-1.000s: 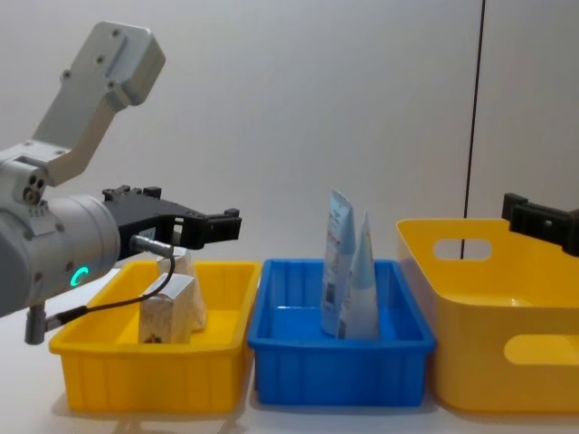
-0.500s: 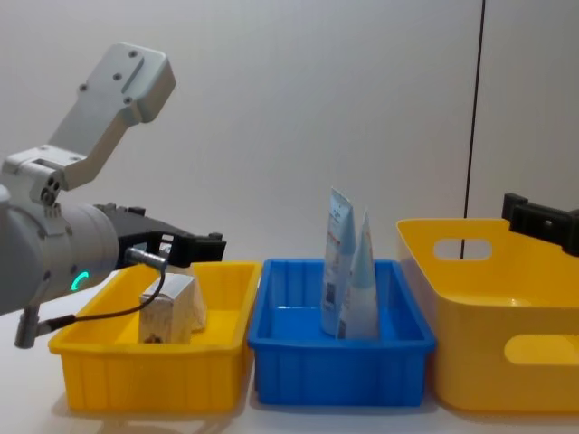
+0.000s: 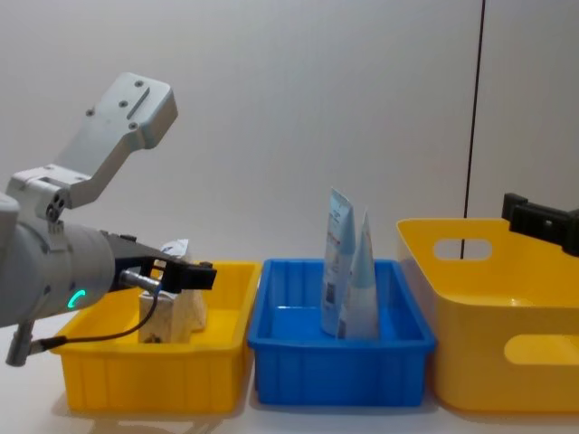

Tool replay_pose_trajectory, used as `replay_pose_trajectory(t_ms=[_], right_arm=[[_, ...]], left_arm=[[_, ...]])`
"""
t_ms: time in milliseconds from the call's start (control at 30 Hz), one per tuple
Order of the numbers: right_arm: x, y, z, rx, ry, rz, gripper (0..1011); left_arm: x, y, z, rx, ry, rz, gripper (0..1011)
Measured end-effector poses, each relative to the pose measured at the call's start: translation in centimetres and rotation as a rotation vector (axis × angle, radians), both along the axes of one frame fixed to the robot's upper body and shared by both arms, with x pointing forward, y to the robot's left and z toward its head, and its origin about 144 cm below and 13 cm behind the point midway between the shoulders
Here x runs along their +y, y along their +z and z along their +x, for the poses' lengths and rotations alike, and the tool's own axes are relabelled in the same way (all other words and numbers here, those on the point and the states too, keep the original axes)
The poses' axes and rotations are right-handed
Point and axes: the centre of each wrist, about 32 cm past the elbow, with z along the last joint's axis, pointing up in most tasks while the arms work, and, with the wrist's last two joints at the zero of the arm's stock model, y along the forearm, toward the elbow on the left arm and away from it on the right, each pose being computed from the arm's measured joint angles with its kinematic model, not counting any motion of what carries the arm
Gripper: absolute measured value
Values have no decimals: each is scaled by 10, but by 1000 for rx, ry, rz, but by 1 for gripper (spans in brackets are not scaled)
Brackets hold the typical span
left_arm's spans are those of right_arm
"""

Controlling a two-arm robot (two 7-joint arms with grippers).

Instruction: Bimanual collaborative sorting of washing and personal care products

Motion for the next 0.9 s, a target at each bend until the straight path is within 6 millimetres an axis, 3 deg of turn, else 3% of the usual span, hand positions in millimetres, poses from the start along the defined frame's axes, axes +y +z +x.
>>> replay_pose_trajectory(t_ms=[900], right_arm=[[0,0,0,0,0,0,1002]], left_arm=[[9,-21,18,80,43,-60,1001]])
